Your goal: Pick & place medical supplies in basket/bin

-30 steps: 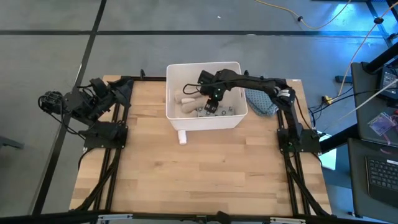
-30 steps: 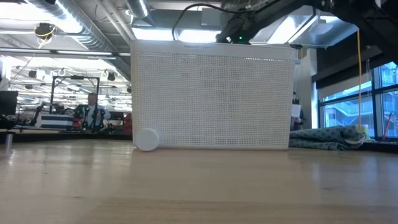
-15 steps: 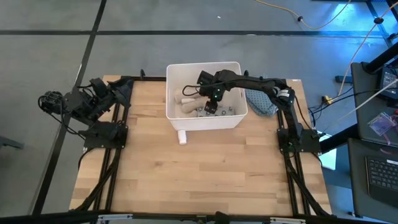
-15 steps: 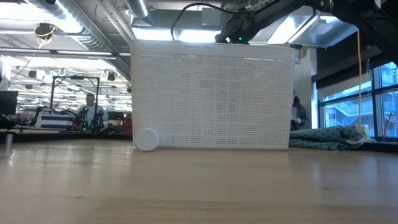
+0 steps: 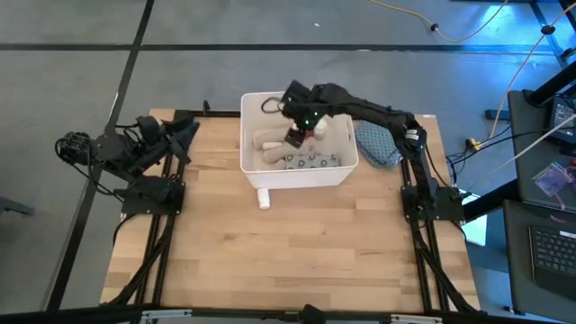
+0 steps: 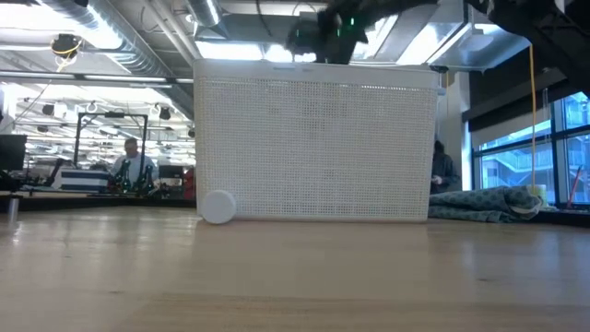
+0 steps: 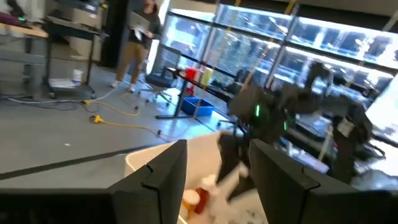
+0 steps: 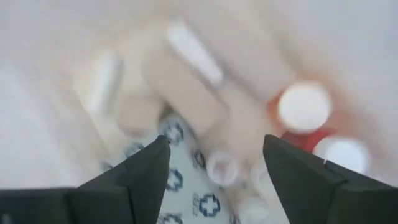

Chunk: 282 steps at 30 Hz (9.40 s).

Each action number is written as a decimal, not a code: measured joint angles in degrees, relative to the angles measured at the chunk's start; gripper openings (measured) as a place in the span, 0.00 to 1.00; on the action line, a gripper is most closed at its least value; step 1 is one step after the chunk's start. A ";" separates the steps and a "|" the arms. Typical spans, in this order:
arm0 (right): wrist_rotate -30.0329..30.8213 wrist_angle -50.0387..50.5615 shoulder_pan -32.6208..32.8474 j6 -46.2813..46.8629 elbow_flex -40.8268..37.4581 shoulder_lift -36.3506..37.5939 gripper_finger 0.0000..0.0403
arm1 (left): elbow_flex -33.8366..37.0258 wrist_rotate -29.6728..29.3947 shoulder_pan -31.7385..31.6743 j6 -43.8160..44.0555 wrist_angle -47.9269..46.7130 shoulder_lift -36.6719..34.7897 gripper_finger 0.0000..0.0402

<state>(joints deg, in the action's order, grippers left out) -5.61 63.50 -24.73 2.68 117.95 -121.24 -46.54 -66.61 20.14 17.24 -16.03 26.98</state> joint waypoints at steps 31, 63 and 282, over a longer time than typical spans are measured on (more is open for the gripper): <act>54.42 -14.23 50.19 48.40 -1.17 3.29 0.64 | 0.00 38.40 0.02 -1.52 -20.18 18.30 0.35; 59.99 -71.82 43.50 38.37 -34.15 -6.92 0.91 | 0.00 40.88 0.00 3.14 -21.73 23.69 0.35; 23.15 -20.33 39.24 18.37 16.96 4.25 0.42 | -6.99 53.10 -3.10 1.36 -8.46 15.77 0.55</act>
<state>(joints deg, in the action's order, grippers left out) 17.54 43.18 14.51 21.05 134.91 -116.99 -53.54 -13.51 17.04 18.60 -24.49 42.75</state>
